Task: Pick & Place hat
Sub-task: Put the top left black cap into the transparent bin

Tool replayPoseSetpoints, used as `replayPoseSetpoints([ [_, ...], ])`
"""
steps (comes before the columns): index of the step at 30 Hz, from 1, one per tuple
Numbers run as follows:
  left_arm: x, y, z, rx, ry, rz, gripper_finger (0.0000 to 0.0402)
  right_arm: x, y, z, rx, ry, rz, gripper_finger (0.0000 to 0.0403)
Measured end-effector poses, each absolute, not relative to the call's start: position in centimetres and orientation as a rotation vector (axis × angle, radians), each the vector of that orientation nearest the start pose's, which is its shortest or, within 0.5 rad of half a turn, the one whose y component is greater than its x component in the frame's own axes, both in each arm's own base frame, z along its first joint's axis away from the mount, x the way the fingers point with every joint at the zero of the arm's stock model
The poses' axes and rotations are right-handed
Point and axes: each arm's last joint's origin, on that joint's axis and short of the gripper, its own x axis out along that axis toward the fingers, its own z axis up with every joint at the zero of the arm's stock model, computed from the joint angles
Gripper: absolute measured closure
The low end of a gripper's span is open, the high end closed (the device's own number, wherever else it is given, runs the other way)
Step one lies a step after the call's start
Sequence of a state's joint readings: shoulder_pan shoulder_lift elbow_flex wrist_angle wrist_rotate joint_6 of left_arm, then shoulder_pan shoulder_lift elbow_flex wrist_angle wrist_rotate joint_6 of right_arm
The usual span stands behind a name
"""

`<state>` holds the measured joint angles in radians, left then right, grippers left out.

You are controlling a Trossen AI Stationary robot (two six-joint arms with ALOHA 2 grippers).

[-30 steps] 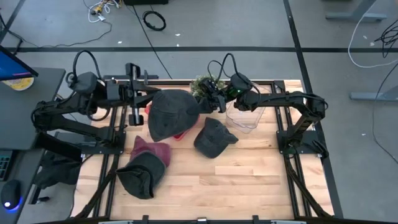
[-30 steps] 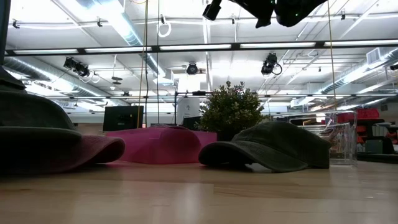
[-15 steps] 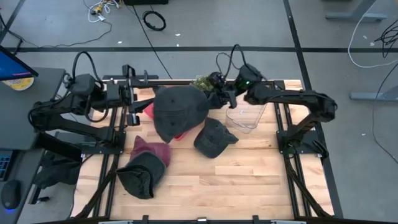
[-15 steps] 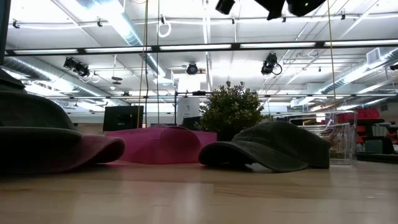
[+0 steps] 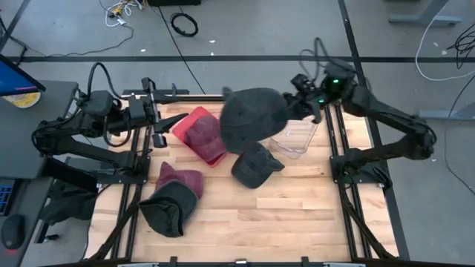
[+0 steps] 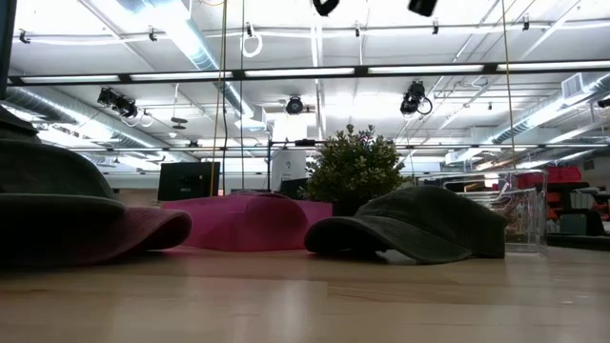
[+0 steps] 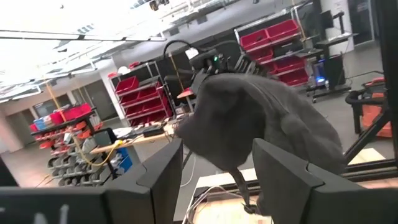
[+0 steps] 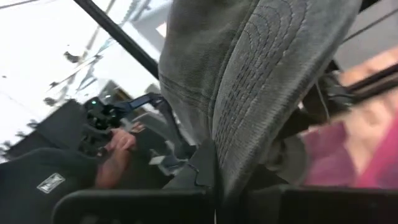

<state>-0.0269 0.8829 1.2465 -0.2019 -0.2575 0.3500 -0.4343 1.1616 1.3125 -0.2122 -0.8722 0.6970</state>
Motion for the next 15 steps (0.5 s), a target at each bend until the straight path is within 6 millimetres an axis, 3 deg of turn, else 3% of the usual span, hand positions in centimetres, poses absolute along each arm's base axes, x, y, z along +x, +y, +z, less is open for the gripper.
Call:
replayPoseSetpoints([
  [9,15.4,0.5,46.6,0.295,-0.115,0.298,0.0204,15.0,-6.8,42.9,0.752,0.323,0.020,0.0398],
  [15,15.4,0.5,46.5,0.291,-0.100,0.316,0.0204,11.9,-5.9,42.4,0.774,0.355,-0.202,0.0398],
])
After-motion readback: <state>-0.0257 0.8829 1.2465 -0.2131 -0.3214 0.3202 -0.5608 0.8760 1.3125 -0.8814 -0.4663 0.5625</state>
